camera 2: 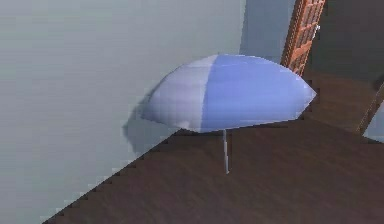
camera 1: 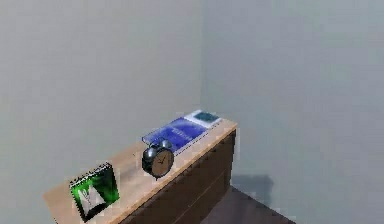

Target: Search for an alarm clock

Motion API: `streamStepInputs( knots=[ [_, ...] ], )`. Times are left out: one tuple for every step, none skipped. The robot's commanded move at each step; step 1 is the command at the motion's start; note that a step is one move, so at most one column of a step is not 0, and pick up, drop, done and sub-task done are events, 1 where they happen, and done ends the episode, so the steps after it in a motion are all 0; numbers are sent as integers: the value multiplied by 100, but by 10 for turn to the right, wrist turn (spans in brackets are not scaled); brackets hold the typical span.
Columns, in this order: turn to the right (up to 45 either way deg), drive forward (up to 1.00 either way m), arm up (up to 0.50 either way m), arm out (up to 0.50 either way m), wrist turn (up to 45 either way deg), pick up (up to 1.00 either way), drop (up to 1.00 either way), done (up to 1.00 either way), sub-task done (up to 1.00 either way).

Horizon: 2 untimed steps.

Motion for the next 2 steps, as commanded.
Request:
streamStepInputs(
  knots=[
    [-90, 0, 0, 0, 0, 0, 0, 0, 0],
    [0, 0, 0, 0, 0, 0, 0, 100, 0]
  ],
)
